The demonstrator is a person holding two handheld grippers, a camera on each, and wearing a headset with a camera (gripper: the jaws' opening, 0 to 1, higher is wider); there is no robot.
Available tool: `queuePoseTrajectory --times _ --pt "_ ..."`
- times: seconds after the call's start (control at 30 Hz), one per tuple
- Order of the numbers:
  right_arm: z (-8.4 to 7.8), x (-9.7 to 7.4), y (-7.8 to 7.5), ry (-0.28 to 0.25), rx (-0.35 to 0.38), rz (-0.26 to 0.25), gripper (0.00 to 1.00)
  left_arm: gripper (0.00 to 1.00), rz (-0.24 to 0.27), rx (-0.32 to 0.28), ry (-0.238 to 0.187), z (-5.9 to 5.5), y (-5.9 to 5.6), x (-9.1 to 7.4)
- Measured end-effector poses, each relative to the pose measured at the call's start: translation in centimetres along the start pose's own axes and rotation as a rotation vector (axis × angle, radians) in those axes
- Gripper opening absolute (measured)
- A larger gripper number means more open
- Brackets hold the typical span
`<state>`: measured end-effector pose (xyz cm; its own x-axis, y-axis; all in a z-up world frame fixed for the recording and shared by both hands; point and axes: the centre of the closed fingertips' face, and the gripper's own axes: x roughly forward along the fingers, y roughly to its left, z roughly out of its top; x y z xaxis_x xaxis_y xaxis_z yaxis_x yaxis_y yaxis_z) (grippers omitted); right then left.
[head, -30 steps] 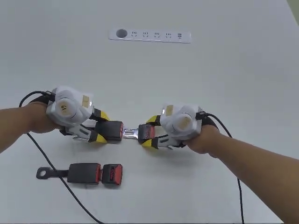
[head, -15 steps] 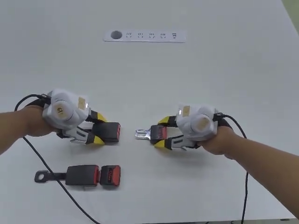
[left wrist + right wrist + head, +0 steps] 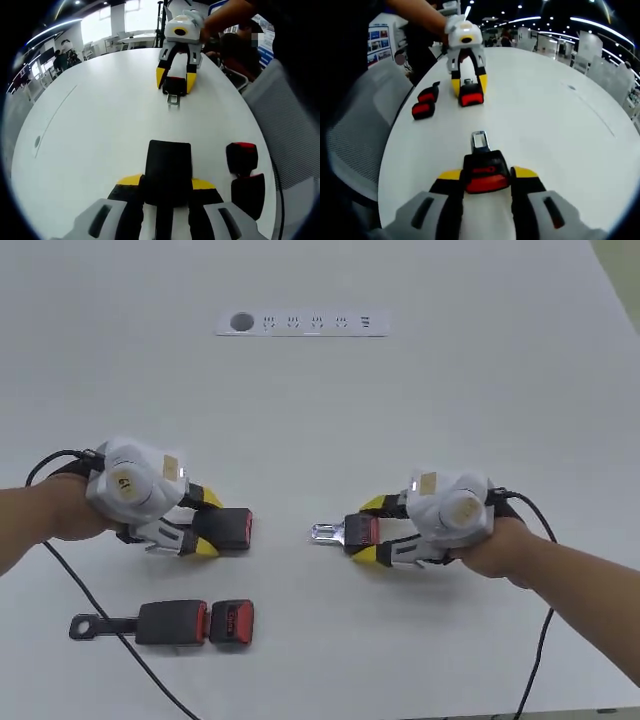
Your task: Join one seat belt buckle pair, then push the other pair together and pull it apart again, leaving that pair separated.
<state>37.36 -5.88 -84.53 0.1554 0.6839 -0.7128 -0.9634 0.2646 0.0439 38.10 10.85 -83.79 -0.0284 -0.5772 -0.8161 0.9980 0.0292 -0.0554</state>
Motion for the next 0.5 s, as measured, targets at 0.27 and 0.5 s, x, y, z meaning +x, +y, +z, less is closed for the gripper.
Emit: queuePoseTrajectory --times 0.27,0.5 --pt "-1.3 -1.4 -0.2 0.01 0.012 -0.013 0.37 0.35 0.001 0.001 0.004 0.0 0.0 0.0" --pt "-2.1 -2.1 -0.4 0.019 0.017 -0.027 0.37 0.35 0.001 0.003 0.011 0.0 -0.1 -0.1"
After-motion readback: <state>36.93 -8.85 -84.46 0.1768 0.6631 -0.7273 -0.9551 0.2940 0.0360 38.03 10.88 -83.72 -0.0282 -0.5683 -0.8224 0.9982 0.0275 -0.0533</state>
